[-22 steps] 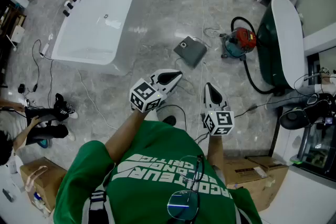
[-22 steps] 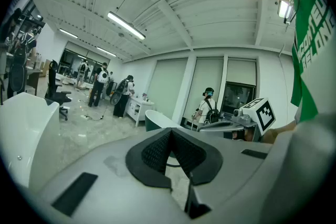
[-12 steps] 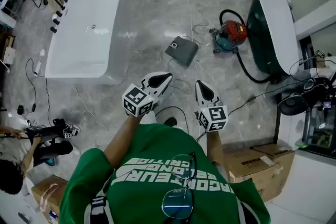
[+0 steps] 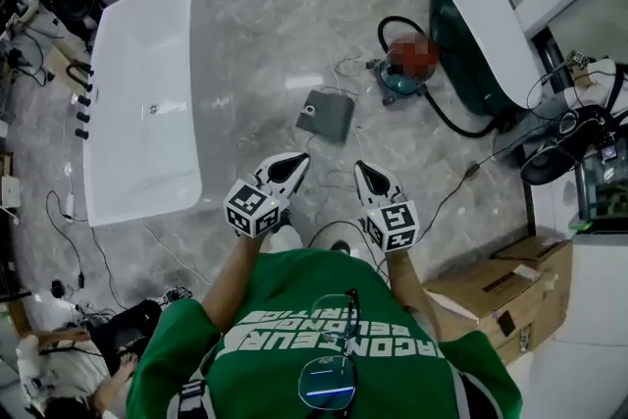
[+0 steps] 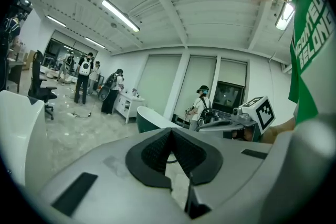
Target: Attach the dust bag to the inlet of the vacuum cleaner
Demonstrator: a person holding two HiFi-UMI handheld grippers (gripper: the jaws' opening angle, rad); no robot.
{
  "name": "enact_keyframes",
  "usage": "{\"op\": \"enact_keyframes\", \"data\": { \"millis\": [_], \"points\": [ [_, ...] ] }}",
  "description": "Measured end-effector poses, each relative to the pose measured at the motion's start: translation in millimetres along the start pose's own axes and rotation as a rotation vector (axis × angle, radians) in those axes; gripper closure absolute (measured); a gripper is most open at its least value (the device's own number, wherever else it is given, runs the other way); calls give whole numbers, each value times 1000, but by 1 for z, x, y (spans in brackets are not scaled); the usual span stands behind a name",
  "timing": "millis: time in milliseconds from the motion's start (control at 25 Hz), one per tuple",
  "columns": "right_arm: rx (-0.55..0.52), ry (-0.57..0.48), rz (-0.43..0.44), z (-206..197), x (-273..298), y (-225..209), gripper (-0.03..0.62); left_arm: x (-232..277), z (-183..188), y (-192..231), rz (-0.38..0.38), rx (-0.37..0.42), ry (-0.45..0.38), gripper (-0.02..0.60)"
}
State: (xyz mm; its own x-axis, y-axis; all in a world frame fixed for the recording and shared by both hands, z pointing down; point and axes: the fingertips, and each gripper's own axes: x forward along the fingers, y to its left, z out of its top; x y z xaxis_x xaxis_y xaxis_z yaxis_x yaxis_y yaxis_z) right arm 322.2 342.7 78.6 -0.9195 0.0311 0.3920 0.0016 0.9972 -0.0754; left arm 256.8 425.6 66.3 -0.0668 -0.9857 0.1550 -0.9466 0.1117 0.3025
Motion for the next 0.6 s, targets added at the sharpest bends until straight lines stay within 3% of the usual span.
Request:
{"op": "enact_keyframes", "data": {
  "millis": [600],
  "points": [
    [39,29,-156,21,81,22,586,-3,9,95,-171,13,54,577]
  ]
}}
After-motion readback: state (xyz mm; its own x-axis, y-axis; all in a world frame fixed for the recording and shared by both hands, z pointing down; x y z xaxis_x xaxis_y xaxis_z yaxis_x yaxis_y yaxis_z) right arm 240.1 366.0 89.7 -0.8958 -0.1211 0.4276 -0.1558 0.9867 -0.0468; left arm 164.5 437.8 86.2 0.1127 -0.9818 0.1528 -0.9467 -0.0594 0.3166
